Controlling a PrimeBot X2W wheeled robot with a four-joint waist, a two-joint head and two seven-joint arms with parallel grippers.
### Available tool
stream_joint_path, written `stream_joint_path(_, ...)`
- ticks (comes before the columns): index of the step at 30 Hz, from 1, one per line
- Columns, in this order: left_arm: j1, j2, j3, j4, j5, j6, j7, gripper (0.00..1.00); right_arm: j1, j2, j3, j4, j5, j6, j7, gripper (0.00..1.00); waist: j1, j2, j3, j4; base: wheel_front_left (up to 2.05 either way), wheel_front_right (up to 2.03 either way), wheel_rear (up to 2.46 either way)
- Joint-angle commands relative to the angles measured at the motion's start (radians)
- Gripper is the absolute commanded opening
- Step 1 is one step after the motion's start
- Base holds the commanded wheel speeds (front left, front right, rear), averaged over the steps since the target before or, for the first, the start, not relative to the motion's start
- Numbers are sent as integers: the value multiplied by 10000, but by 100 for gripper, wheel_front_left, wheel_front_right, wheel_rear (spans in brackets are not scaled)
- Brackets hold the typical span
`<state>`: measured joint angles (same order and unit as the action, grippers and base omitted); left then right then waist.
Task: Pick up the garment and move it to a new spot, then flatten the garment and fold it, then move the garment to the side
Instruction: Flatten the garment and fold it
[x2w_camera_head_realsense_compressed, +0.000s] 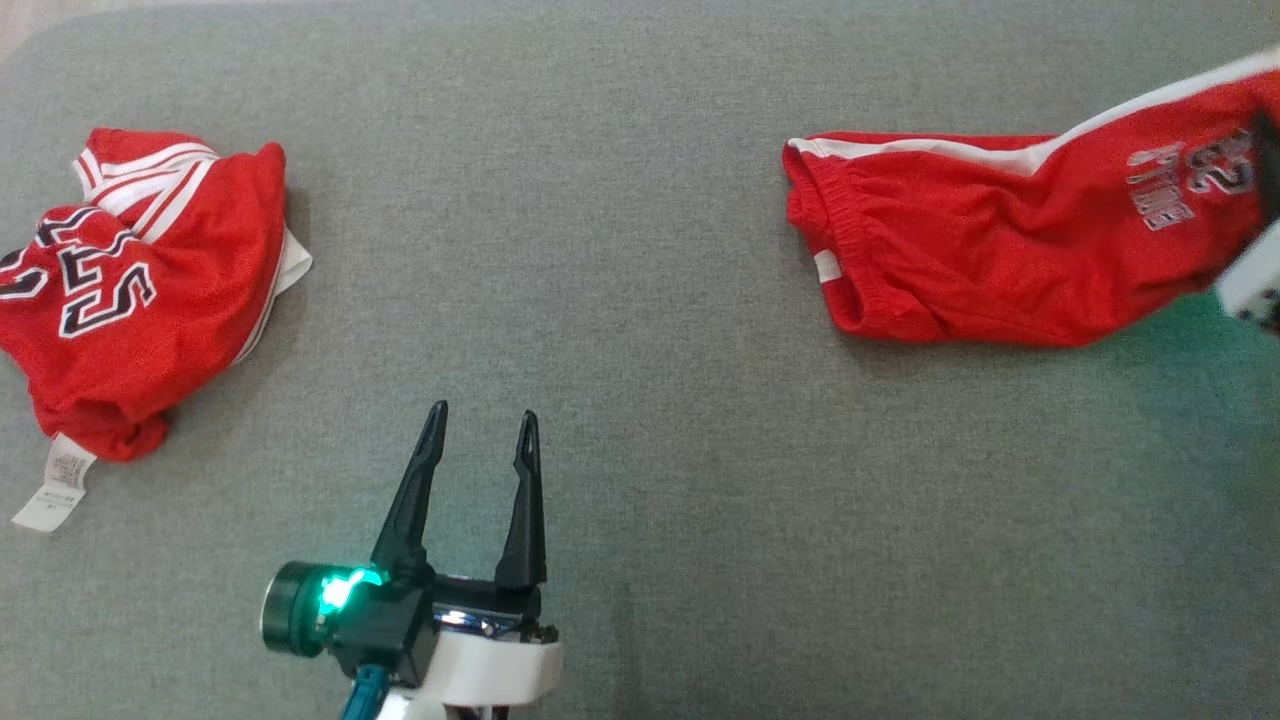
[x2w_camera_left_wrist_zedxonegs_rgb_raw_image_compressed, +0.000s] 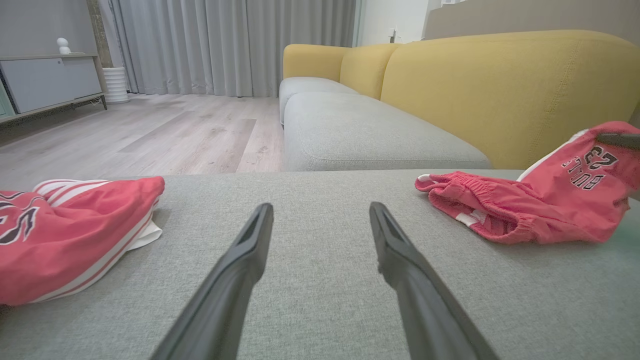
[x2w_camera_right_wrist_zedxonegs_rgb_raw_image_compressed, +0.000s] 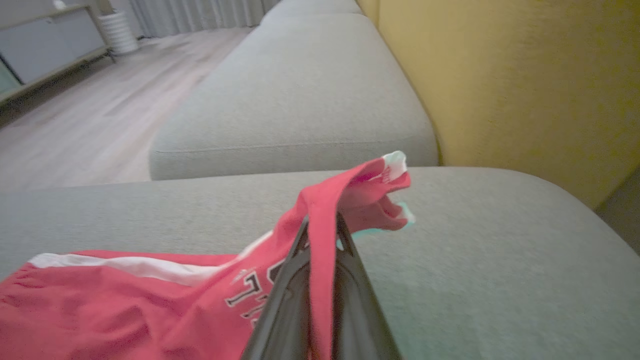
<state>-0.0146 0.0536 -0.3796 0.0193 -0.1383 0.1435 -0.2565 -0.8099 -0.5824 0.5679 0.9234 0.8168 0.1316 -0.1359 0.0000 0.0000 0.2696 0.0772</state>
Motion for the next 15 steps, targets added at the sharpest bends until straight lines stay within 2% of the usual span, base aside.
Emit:
stream_joint_path(1, -114, -33, 294, -279, 33, 2, -53, 100, -89, -55, 121, -440, -59, -9, -120, 0, 0, 0, -33, 18, 0, 0, 0)
stream_joint_path(10, -57, -33, 250, -148, -158, 3, -53, 100, 324, 628, 469, -2767, -287, -9, 567, 0, 0, 0, -222, 294, 0, 0, 0)
stream_joint_path(15, -73, -33, 124, -113, -293, 39, -53, 100, 869, 1297, 411, -3762, -507, -9, 1190, 0, 0, 0, -294, 490, 0, 0, 0)
